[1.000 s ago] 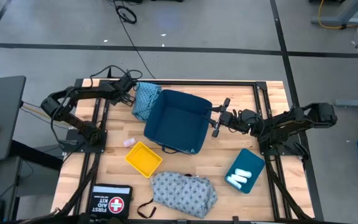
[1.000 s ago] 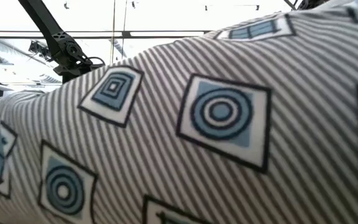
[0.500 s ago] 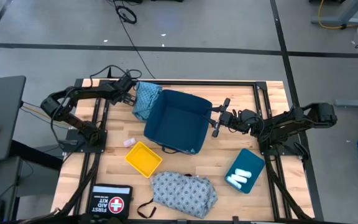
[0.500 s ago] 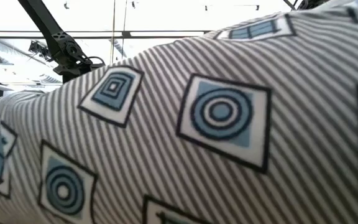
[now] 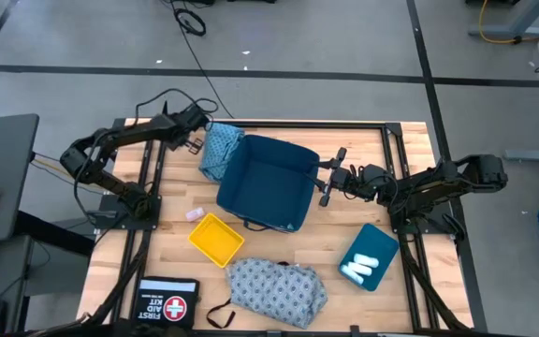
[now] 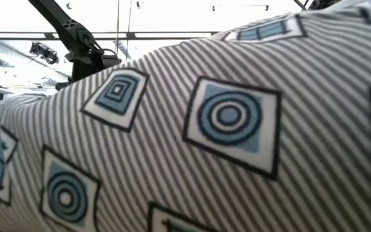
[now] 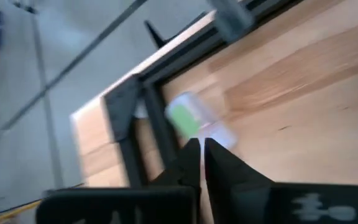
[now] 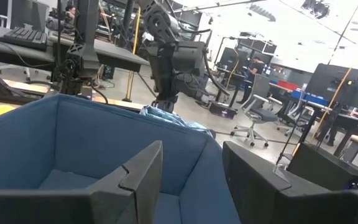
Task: Pick & place medical supplies in basket/bin
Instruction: Put the top left transparent pill bottle into the yellow bin
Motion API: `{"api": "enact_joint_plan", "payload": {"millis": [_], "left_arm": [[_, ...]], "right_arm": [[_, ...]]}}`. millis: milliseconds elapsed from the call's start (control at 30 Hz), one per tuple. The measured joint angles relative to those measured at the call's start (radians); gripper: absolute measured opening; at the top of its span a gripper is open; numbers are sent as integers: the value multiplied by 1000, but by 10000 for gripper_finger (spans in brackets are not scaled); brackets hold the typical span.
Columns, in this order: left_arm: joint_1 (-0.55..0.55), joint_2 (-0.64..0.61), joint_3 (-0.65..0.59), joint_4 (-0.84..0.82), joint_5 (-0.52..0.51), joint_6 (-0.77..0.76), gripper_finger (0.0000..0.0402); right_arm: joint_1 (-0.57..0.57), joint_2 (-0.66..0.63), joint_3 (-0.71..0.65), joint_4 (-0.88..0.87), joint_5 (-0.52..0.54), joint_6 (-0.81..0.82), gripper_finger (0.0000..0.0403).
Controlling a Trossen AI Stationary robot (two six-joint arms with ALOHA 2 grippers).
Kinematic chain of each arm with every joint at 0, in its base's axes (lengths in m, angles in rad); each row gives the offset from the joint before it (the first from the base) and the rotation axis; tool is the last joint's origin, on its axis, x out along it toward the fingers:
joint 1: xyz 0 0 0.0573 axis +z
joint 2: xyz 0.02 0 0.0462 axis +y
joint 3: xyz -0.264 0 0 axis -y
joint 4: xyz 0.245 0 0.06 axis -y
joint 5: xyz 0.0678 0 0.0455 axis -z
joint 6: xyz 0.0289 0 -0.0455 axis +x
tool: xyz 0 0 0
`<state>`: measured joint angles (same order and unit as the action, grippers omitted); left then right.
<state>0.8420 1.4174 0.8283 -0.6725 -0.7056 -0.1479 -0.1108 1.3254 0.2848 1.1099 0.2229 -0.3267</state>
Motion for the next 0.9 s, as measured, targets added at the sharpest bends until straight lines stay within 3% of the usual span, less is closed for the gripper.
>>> {"api": "enact_joint_plan", "payload": {"millis": [167, 600, 900], "left_arm": [[47, 18, 1, -58, 24, 19, 0], [63, 197, 30, -58, -37, -9, 0], [82, 245, 39, -56, -54, 22, 0]], "right_arm": [[0, 0, 0, 0, -5, -4, 176], [0, 0, 0, 0, -2, -3, 176], [1, 0, 0, 0, -2, -3, 176]]}}
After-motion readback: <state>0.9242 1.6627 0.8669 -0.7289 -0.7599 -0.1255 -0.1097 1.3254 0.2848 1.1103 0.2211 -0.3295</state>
